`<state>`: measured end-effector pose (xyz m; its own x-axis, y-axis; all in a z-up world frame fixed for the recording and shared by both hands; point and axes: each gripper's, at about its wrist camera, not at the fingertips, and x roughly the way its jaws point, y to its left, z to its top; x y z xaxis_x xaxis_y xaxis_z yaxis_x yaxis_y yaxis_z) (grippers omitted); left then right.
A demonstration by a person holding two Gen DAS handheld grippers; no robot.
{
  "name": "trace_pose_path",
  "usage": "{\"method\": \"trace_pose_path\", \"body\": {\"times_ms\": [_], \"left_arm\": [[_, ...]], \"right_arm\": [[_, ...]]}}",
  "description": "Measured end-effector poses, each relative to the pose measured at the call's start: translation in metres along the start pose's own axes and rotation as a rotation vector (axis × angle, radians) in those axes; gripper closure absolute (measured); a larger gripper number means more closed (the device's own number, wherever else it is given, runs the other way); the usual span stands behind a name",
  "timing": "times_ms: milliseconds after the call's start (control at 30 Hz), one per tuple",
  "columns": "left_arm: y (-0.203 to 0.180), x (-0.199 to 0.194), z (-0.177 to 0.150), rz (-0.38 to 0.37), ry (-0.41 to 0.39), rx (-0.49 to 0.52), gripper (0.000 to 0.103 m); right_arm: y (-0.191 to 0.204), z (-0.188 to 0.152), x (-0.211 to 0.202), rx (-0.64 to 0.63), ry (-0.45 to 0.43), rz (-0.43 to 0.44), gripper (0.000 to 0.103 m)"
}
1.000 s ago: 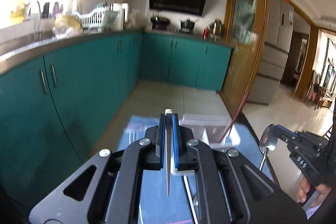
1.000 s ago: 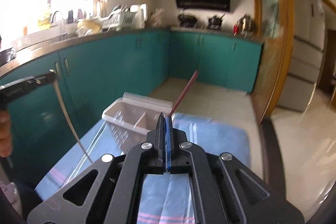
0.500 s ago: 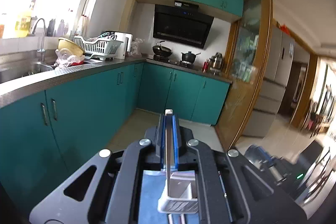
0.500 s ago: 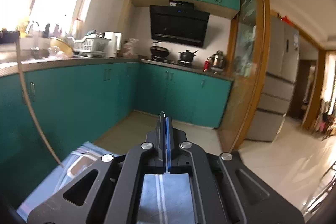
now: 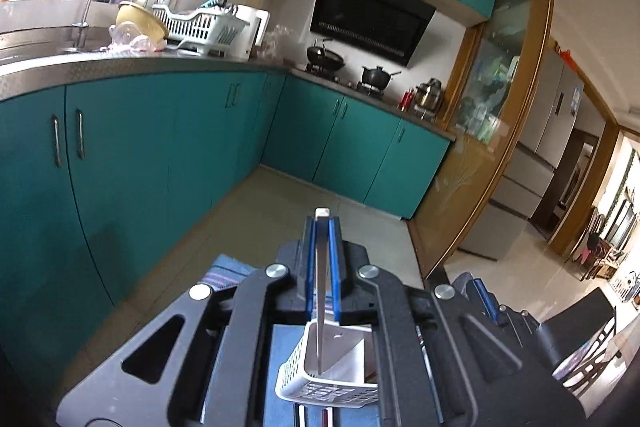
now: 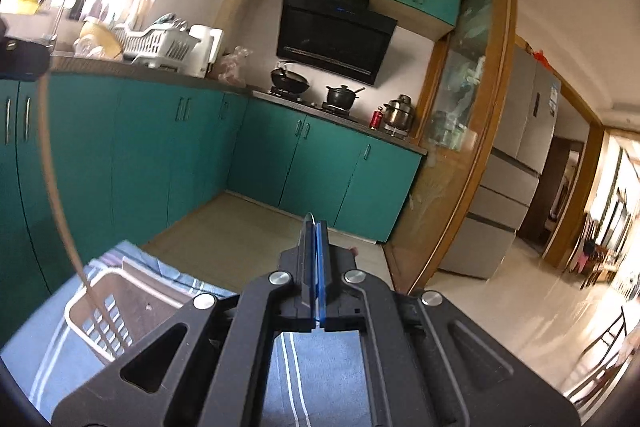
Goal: Organize utensils
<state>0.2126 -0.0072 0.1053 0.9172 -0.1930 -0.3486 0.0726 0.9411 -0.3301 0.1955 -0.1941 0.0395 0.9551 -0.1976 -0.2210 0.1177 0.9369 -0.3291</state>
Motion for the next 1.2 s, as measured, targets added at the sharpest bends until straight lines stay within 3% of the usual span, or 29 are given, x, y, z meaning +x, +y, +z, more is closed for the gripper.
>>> {"method": "trace_pose_path", "body": {"times_ms": [133,200,433,633,700,833,1000,1200], "left_arm": [[0.001,0.006,-0.010,0.002,0.021,0.005,0.096],[0.003,0.005,-0.012,-0.004,0.026,0.006,0.091],[0.012,-0.018,-0.025,-0.032,0.017,0.021,0.075],[0.019,-0.036,-0.065,-0.029,0.053,0.105,0.065],[0.021,-0.031,-0.087,-0.024,0.101,0.138,0.065],[0.018,0.003,-0.145,-0.030,0.274,0.238,0.065],[0.018,0.043,-0.209,-0.006,0.464,0.340,0.065],[0.050,0.050,-0.215,0.067,0.497,0.283,0.062]], "right_arm": [[0.006,-0.005,-0.001,-0.020,0.017,0.026,0.097],[0.000,-0.004,-0.006,0.004,0.022,0.053,0.091],[-0.038,-0.003,-0.036,0.148,0.046,0.147,0.087],[-0.067,-0.039,-0.074,0.242,0.087,0.208,0.081],[-0.067,-0.059,-0.079,0.261,0.134,0.240,0.081],[-0.043,-0.106,-0.062,0.283,0.348,0.384,0.081],[0.008,-0.154,-0.040,0.207,0.566,0.426,0.081],[0.059,-0.171,-0.051,0.089,0.636,0.495,0.082]]}}
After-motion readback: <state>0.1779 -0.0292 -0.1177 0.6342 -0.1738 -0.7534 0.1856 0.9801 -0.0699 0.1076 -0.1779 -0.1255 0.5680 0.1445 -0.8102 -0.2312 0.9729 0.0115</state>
